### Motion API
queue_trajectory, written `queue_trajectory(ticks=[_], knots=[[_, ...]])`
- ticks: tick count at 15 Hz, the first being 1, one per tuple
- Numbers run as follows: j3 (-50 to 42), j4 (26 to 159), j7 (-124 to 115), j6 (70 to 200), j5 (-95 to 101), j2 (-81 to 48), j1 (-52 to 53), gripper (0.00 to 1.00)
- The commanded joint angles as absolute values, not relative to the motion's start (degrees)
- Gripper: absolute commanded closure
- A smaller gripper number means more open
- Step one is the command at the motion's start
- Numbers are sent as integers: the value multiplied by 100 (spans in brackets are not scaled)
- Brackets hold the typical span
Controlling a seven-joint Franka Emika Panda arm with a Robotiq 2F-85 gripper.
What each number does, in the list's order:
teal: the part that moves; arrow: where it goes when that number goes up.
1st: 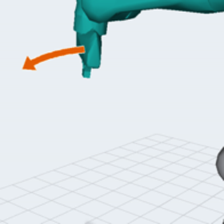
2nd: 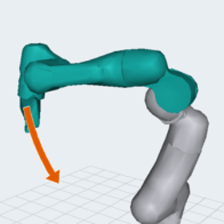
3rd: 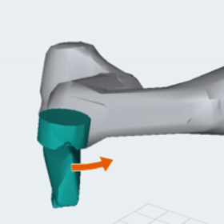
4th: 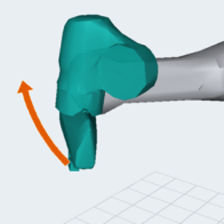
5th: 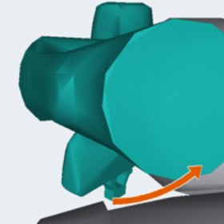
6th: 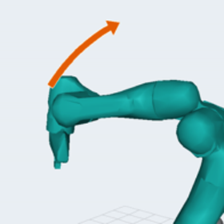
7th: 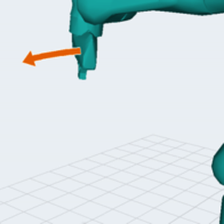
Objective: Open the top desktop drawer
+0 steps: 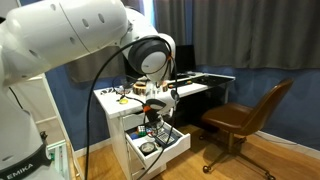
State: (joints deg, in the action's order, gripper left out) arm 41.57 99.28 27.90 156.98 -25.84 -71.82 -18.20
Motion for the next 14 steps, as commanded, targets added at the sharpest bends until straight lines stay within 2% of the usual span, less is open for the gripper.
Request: queue_trajectory(ticks=[1, 14], knots=[[4495, 9743, 2945, 15727, -2434, -7682, -1933, 0], [4716, 9002, 2805, 16260, -2080, -8500, -1539, 0]])
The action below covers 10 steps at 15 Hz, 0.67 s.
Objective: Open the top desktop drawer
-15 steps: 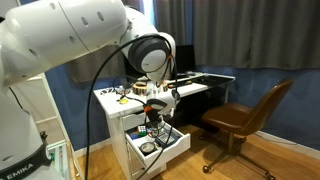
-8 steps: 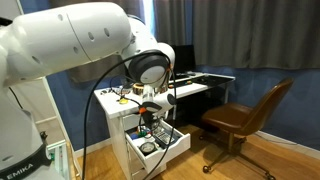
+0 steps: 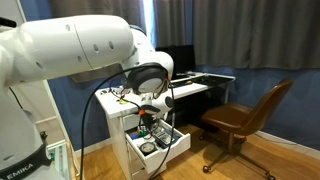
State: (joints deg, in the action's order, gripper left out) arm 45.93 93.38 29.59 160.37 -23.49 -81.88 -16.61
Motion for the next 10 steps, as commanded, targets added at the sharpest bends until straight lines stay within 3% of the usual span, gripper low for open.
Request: queue_trajectory(ticks=[1, 10], knots=[[4678, 8967, 2752, 16368, -2040, -8509, -1485, 0], [3781, 9434, 1551, 17013, -1715, -7631, -785, 0]])
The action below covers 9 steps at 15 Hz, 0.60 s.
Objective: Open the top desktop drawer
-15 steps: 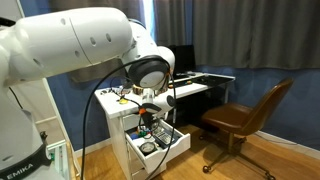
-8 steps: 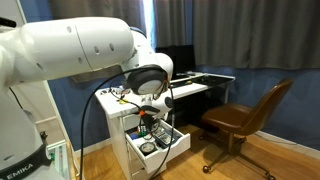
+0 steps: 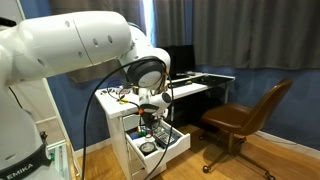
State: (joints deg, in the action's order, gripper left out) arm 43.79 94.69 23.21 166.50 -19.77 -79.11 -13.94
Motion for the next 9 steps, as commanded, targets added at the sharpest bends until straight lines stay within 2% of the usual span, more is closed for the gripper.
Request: queue_trajectory(ticks=[1, 9], knots=[[3629, 9501, 1394, 16932, -1704, -7500, -709, 0], [2433, 10025, 269, 16546, -1721, -6352, 163, 0]])
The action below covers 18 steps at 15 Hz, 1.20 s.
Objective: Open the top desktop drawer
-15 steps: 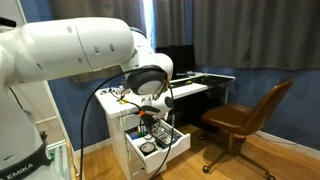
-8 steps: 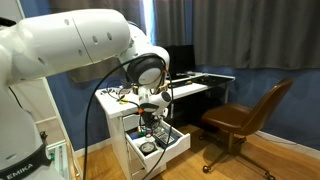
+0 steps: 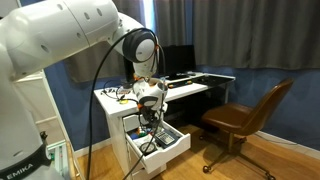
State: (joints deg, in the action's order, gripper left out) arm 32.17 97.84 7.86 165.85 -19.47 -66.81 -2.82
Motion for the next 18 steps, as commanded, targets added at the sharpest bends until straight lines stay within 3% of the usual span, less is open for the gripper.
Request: queue_trajectory(ticks=[1, 10, 18], knots=[[2267, 10063, 166, 16505, -1710, -6252, 310, 0], [392, 10400, -865, 16315, -1118, -5721, 1657, 0], [-25, 10996, -1303, 16376, -930, -5013, 1881, 0]])
